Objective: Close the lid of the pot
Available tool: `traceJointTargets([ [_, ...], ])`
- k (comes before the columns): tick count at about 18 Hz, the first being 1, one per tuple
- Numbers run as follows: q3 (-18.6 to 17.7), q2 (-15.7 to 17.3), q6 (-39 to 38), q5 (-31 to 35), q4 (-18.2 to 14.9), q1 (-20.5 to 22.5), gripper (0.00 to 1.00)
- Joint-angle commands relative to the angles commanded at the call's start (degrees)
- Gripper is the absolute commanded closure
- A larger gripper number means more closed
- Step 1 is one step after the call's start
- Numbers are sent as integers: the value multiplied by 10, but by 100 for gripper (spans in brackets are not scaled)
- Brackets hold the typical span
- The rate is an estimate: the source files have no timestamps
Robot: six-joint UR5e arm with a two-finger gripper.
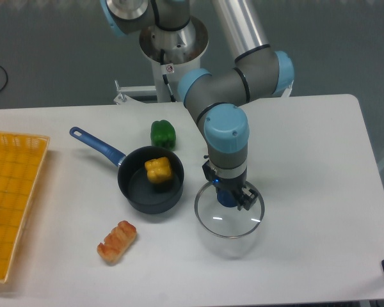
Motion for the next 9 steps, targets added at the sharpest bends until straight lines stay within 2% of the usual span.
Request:
traceJointTargets([
  [5, 25, 10, -1, 0, -81, -3, 43],
  [9, 25, 25, -24, -1, -114, -16, 43],
])
